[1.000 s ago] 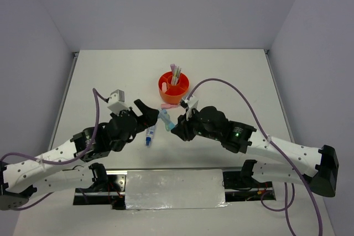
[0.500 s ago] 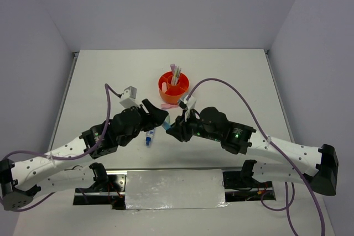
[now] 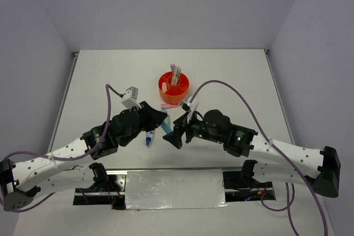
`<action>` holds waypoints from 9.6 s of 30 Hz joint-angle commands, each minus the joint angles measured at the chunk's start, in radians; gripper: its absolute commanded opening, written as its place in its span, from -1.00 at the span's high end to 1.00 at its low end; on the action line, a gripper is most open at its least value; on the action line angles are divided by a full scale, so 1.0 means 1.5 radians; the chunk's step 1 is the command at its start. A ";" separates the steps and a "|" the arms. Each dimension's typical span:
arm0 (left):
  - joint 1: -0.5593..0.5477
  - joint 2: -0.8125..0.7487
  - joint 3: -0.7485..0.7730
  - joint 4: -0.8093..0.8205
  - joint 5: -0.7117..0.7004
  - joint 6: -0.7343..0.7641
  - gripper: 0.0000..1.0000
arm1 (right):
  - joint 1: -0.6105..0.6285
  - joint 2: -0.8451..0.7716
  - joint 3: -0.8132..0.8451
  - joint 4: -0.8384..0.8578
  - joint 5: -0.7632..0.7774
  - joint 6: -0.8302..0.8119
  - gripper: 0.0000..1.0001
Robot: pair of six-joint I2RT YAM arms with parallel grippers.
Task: Sort the stationery into containers
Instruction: Place the pen in the storage box, then pick up the stationery from the center of the board.
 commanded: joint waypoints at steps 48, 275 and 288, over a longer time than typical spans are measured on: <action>0.004 -0.183 -0.237 0.442 0.091 0.133 -0.98 | 0.003 -0.068 -0.084 0.264 -0.008 0.121 1.00; 0.199 -0.162 0.061 -0.354 -0.060 0.355 -0.99 | -0.060 0.572 0.223 -0.159 0.294 0.262 0.69; 0.199 -0.179 0.060 -0.354 -0.062 0.353 -0.99 | -0.170 0.250 0.097 -0.111 0.269 0.273 0.70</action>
